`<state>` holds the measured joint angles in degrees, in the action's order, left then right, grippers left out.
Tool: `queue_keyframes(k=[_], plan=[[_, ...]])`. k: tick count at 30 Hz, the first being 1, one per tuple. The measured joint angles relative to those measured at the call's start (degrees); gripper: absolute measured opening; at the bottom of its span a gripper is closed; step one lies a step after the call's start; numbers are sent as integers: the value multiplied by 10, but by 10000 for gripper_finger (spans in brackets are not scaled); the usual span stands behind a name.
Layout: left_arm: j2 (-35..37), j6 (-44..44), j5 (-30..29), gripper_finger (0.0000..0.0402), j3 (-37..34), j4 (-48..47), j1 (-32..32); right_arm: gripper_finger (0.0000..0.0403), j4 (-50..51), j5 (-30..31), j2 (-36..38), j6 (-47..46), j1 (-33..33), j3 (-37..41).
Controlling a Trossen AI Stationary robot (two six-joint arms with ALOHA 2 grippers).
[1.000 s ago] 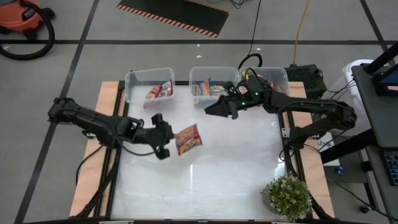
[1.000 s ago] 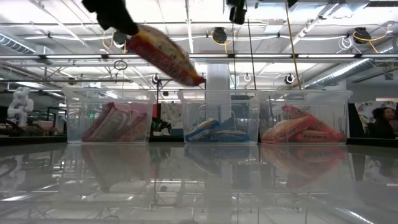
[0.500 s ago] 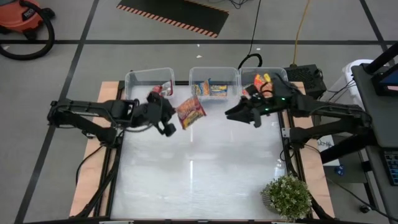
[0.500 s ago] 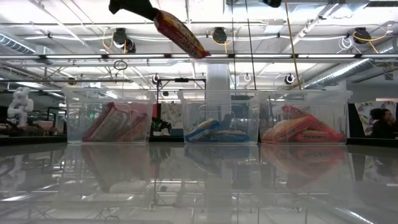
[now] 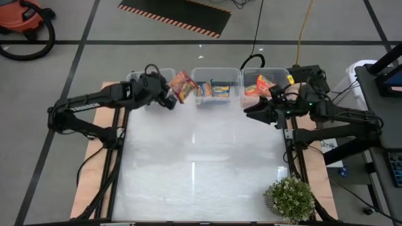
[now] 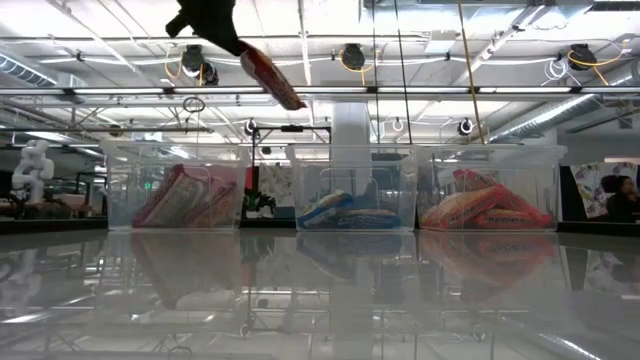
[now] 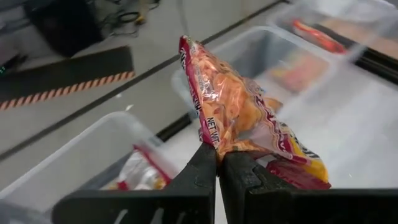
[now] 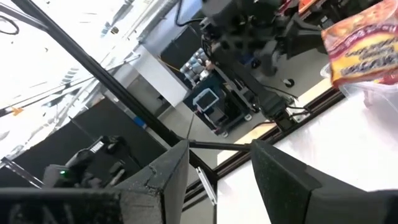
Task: Sort Maruchan noodles
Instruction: Put the red noodle pack into the left transparent bin
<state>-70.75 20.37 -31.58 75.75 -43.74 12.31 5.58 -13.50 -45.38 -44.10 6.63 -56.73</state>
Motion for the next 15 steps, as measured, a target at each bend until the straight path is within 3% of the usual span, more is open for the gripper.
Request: queue_keyframes(k=[8, 15], plan=[[0, 56, -5, 5, 0, -61, 93, 166, 9, 4, 24, 16, 13, 5], [0, 115, -5, 5, 0, -123, 167, 166, 43, 84, 19, 35, 51, 5]])
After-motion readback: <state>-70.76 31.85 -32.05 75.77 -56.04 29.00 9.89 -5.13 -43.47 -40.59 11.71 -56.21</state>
